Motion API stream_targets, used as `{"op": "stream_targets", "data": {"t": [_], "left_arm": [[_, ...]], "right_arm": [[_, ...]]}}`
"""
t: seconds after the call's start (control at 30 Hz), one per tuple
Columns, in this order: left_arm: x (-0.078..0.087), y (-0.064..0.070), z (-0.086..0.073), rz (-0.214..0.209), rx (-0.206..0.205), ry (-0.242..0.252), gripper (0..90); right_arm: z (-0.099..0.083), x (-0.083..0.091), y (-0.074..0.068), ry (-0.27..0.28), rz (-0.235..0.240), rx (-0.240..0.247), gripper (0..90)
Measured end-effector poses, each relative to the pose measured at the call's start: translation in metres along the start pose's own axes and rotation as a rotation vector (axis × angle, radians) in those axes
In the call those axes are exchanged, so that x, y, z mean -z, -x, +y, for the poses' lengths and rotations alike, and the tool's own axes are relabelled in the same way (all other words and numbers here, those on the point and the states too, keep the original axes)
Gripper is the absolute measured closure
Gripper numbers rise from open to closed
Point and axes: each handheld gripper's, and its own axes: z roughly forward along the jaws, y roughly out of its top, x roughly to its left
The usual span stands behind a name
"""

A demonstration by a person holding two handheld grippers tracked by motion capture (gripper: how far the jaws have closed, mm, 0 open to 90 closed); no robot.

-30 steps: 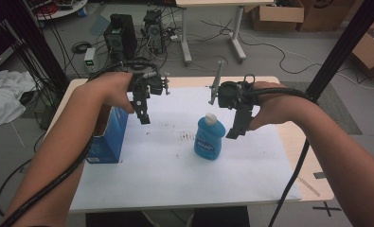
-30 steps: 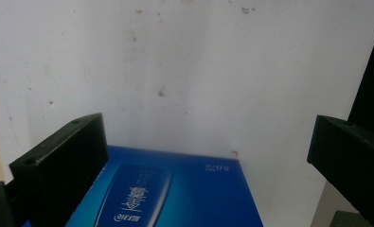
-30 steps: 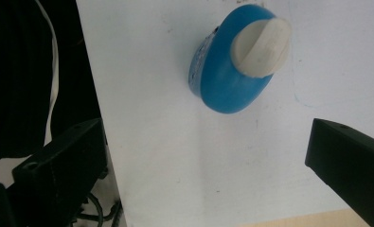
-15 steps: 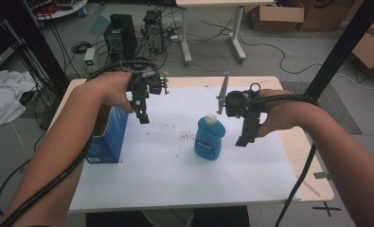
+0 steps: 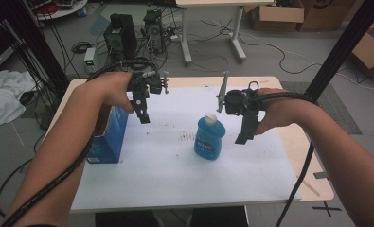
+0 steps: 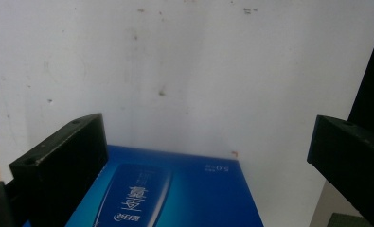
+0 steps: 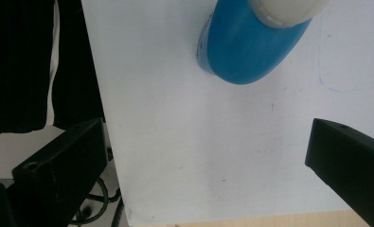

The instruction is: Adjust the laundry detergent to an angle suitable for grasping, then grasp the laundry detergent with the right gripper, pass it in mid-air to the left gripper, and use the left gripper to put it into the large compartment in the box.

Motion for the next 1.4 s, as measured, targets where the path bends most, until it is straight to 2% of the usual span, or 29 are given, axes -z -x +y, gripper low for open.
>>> {"op": "stream_targets", "data": {"t": [0.23, 0.43, 0.57, 0.93, 1.17, 1.23, 1.3, 1.4], "left_arm": [[-0.003, -0.004, 0.000, -0.005, 0.004, 0.002, 0.0], [-0.001, 0.000, 0.002, -0.003, -0.005, 0.026, 0.1], [-0.001, 0.002, 0.001, -0.004, -0.005, 0.008, 0.1], [-0.001, 0.003, 0.000, -0.001, -0.006, 0.020, 0.1], [0.001, 0.005, 0.000, 0.004, -0.009, 0.020, 0.1], [0.001, 0.005, -0.001, 0.005, -0.008, 0.022, 0.1], [0.002, 0.005, -0.002, 0.006, -0.008, 0.025, 0.1], [0.003, 0.005, -0.004, 0.009, -0.007, 0.028, 0.1]], "right_arm": [[0.002, -0.003, 0.004, -0.011, -0.012, -0.002, 0.0], [0.003, -0.003, 0.006, -0.025, -0.006, -0.004, 0.0], [0.005, 0.001, 0.005, -0.023, -0.008, 0.002, 0.0], [0.004, 0.002, 0.005, -0.017, -0.029, -0.013, 0.0], [-0.002, 0.004, 0.009, 0.019, -0.041, -0.028, 0.0], [-0.005, 0.005, 0.011, 0.043, -0.066, -0.047, 0.0], [-0.008, 0.007, 0.014, 0.086, -0.087, -0.070, 0.0], [-0.017, 0.013, 0.020, 0.203, -0.089, -0.101, 0.0]]}}
